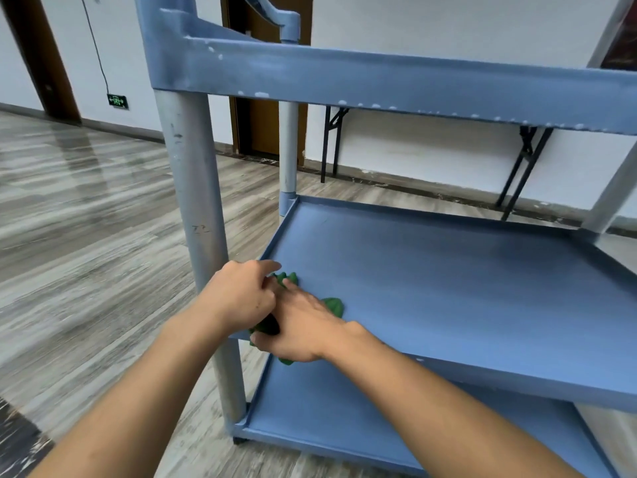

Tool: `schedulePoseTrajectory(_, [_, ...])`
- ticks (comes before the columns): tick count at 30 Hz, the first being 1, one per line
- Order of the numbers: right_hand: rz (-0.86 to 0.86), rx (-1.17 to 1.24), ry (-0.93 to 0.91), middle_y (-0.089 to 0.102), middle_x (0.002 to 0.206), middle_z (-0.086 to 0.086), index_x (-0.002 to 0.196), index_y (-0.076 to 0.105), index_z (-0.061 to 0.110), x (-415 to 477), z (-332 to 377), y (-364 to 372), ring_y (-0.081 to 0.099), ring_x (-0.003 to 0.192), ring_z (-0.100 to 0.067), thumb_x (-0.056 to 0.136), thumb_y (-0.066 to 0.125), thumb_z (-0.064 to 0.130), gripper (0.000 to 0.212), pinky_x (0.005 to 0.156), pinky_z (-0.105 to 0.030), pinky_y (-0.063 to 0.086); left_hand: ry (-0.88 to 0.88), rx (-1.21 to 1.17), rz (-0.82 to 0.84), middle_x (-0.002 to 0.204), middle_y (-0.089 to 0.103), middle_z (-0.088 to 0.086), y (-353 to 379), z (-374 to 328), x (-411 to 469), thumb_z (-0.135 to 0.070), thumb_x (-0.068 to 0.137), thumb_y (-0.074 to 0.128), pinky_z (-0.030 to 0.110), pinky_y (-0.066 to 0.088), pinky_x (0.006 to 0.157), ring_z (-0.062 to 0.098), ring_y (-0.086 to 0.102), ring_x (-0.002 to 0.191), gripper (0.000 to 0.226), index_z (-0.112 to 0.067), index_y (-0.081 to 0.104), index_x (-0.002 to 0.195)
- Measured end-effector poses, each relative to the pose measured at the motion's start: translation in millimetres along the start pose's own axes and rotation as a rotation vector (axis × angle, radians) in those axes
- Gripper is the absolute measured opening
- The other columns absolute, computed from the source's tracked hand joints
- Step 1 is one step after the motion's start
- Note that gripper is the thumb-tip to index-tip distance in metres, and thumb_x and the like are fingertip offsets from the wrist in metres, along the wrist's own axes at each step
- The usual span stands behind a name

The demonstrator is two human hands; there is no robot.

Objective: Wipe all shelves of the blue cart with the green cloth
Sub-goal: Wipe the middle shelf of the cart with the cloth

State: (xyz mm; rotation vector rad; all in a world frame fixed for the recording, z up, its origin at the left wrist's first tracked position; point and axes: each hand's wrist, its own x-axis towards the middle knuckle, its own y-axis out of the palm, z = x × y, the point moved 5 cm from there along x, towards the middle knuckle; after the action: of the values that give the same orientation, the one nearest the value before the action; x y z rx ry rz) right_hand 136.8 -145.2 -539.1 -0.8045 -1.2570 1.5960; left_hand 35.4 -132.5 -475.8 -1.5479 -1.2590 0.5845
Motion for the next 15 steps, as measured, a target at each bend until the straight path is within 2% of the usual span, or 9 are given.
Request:
schedulePoseTrajectory(2, [-0.012, 0.0, -0.042, 0.046, 0.147, -0.007, 0.142, 0.039, 0.034, -18, -11, -2, 0.036, 0.14, -0.035, 0.084, 0.061, 0.049, 0.064, 0.107, -0.044, 0.04, -0.017, 0.003, -0.027, 0.124, 0.066, 0.005, 4, 4, -1, -0.033, 0.093, 0.046, 0.035, 0.045, 0.098, 0.029, 0.054, 0.119, 0.043, -0.031, 0.053, 0.135])
schedulePoseTrajectory(4, [-0.013, -0.002, -0.059, 0.031, 0.164, -0.005, 0.152, 0.03, 0.043, -44, -34, -6, 0.021, 0.153, -0.029, 0.087, 0.062, 0.051, 0.073, 0.123, -0.042, 0.026, -0.027, 0.006, -0.055, 0.125, 0.065, 0.006, 7, 5, -1, -0.041, 0.094, 0.047, 0.036, 0.044, 0.1, 0.031, 0.051, 0.122, 0.042, -0.031, 0.054, 0.134])
schedulePoseTrajectory(5, [-0.008, -0.012, -0.051, 0.025, 0.168, -0.005, 0.155, 0.028, 0.043, -59, -47, -9, 0.017, 0.156, -0.026, 0.088, 0.062, 0.053, 0.076, 0.125, -0.038, 0.018, -0.03, 0.013, -0.066, 0.125, 0.065, 0.006, 6, 6, -1, -0.042, 0.093, 0.048, 0.036, 0.043, 0.1, 0.031, 0.051, 0.122, 0.042, -0.032, 0.055, 0.134])
schedulePoseTrajectory(11, [-0.017, -0.106, -0.002, 0.016, 0.169, 0.01, 0.155, 0.026, 0.052, -172, -148, -45, 0.008, 0.156, -0.007, 0.091, 0.061, 0.058, 0.073, 0.119, -0.012, -0.005, -0.102, 0.111, -0.053, 0.113, 0.07, 0.009, 3, -4, -7, -0.045, 0.092, 0.054, 0.037, 0.046, 0.092, 0.034, 0.057, 0.112, 0.042, -0.031, 0.057, 0.132])
schedulePoseTrajectory(15, [0.01, -0.113, 0.06, 0.02, 0.165, 0.02, 0.15, 0.027, 0.059, -252, -208, -74, 0.007, 0.153, 0.004, 0.09, 0.063, 0.061, 0.07, 0.122, -0.014, 0.004, -0.153, 0.148, -0.037, 0.112, 0.07, 0.009, -1, -10, -12, -0.047, 0.09, 0.058, 0.037, 0.046, 0.089, 0.033, 0.06, 0.108, 0.042, -0.03, 0.061, 0.128])
